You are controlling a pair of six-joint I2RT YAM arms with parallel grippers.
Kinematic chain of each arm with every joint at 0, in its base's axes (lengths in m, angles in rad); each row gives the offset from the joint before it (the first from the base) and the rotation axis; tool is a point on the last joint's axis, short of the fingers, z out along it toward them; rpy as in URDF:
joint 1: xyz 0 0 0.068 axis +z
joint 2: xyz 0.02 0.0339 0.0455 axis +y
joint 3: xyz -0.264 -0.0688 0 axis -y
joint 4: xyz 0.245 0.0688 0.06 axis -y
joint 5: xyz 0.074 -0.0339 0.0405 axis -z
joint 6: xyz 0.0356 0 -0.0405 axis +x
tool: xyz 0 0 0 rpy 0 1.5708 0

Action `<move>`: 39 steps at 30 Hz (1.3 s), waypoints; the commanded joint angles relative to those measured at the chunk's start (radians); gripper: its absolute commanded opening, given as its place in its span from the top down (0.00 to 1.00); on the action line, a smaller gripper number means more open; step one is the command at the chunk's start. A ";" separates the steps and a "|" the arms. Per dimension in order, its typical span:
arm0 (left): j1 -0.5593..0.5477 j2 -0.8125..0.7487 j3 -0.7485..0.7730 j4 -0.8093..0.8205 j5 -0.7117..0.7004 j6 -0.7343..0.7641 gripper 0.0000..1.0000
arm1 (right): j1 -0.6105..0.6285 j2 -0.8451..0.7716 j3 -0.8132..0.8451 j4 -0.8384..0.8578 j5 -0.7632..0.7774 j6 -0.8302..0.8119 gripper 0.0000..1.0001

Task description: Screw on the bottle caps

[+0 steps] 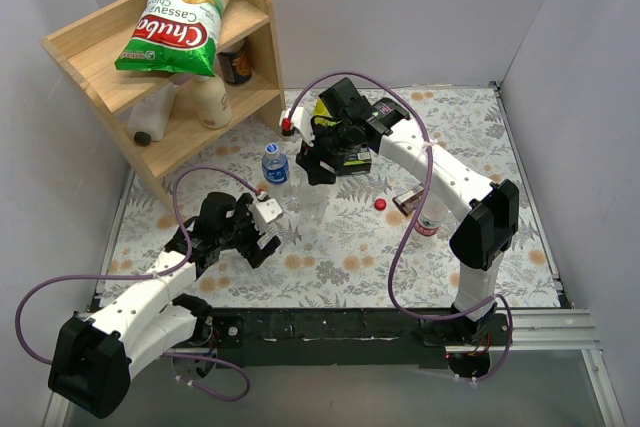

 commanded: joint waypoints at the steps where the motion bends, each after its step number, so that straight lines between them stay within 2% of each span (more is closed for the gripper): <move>1: 0.009 -0.003 0.001 0.006 0.030 0.017 0.02 | -0.006 -0.046 0.024 0.023 0.068 0.013 0.21; 2: 0.011 -0.003 0.006 0.000 0.033 0.015 0.02 | -0.010 -0.062 0.018 0.018 0.113 0.018 0.20; 4: 0.015 -0.002 0.027 -0.006 0.050 0.007 0.02 | -0.042 -0.127 -0.008 0.009 0.157 0.036 0.10; 7: 0.037 0.009 0.057 -0.010 0.088 -0.008 0.02 | -0.143 -0.233 -0.085 -0.023 0.178 0.094 0.09; 11: 0.081 0.031 0.092 0.006 0.160 -0.035 0.02 | -0.351 -0.397 -0.200 -0.072 0.119 0.119 0.09; 14: 0.107 0.038 0.112 0.025 0.197 -0.086 0.02 | -0.443 -0.477 -0.292 -0.090 0.105 0.093 0.11; 18: 0.112 0.038 0.120 0.022 0.219 -0.089 0.02 | -0.502 -0.595 -0.378 -0.104 0.119 0.095 0.13; 25: 0.112 0.035 0.144 -0.015 0.228 -0.083 0.02 | -0.550 -0.694 -0.541 -0.107 0.185 0.121 0.23; 31: 0.112 0.035 0.164 -0.033 0.245 -0.082 0.02 | -0.568 -0.715 -0.591 -0.097 0.194 0.116 0.36; 35: 0.112 0.026 0.187 -0.061 0.274 -0.074 0.02 | -0.568 -0.718 -0.590 -0.110 0.187 0.115 0.40; 38: 0.112 0.017 0.224 -0.082 0.347 -0.074 0.04 | -0.569 -0.732 -0.613 -0.124 0.164 0.113 0.49; 39: 0.110 0.018 0.239 -0.084 0.372 -0.086 0.04 | -0.569 -0.735 -0.630 -0.124 0.158 0.113 0.54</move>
